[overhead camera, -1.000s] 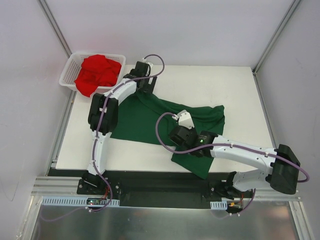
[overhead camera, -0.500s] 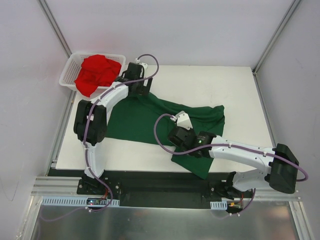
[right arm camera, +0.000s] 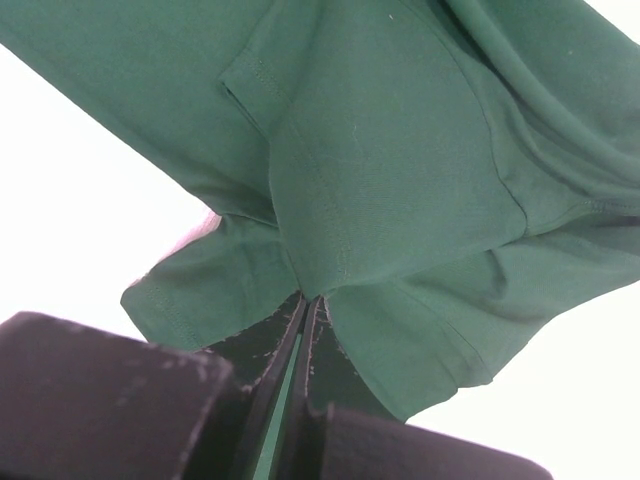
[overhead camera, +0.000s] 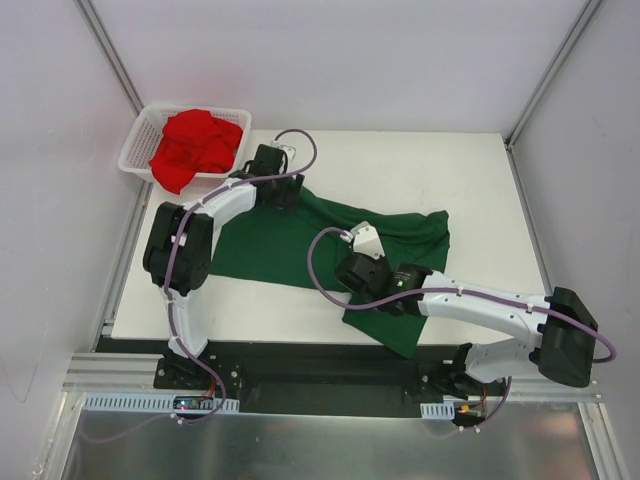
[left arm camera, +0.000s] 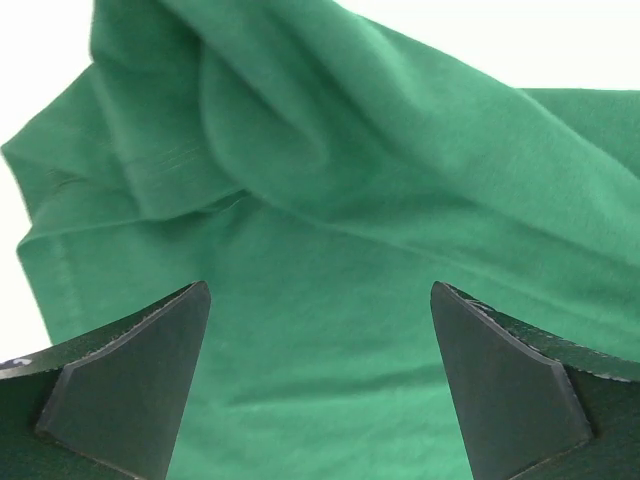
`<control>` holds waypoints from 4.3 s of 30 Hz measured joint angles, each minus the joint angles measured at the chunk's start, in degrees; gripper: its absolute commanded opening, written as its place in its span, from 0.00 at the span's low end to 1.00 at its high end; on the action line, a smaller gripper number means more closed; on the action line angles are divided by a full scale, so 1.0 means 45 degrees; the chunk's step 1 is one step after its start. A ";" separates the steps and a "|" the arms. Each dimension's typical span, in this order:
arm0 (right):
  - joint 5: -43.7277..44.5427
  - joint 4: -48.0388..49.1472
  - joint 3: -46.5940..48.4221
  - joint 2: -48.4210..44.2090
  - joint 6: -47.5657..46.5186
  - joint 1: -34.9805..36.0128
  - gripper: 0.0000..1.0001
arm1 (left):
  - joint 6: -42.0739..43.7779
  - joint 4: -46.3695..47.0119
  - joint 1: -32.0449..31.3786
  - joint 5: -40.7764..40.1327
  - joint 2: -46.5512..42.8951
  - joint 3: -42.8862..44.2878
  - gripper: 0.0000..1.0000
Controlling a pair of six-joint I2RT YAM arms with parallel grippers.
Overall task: Fold and stack the t-shirts
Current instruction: Flatten out the tshirt
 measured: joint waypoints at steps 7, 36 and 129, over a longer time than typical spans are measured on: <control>0.0024 -0.0015 -0.0005 0.0000 0.0039 0.0010 0.01 | -0.0175 0.0398 -0.0107 0.0238 0.1360 0.0952 0.83; 0.0044 -0.0078 -0.0126 0.0000 0.0126 0.0010 0.01 | -0.0029 0.0772 -0.0107 -0.0117 0.2191 0.1914 0.00; 0.0321 -0.0287 0.0340 0.0685 0.0272 0.0452 0.01 | 0.1171 -0.3444 -0.1996 0.3832 -0.4104 -0.0826 0.75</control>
